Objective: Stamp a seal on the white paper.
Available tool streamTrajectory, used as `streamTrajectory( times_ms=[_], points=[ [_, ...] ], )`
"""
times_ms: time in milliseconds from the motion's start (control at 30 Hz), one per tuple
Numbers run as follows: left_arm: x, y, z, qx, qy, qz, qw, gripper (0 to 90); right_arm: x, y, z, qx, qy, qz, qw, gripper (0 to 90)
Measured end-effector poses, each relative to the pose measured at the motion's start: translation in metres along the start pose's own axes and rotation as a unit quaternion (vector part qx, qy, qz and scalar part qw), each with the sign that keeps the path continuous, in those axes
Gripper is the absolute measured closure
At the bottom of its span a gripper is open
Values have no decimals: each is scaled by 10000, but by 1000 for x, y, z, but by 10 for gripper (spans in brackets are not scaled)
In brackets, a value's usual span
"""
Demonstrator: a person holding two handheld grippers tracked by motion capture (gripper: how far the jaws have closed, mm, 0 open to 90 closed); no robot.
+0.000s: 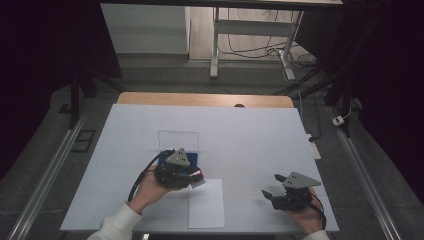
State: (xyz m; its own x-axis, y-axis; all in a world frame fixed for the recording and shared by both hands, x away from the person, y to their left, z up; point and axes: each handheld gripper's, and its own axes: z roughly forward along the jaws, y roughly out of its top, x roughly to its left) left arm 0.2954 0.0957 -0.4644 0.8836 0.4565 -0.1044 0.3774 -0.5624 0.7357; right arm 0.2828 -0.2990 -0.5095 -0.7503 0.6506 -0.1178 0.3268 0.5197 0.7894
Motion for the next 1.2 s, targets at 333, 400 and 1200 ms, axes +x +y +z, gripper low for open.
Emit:
streamTrajectory(
  times_ms=[333, 400, 1200],
  points=[
    [-5, -3, 14, 187, -154, 62, 9997, 696, 0, 0, 1, 33, -1, -20, 10000, 256],
    [-6, -3, 17, 250, -159, 93, 9995, 696, 0, -1, 1, 39, 1, -19, 10000, 256],
    [-18, -5, 40, 590, -201, 409, 9972, 696, 0, -1, 3, 108, 31, -34, 9999, 258]
  ],
)
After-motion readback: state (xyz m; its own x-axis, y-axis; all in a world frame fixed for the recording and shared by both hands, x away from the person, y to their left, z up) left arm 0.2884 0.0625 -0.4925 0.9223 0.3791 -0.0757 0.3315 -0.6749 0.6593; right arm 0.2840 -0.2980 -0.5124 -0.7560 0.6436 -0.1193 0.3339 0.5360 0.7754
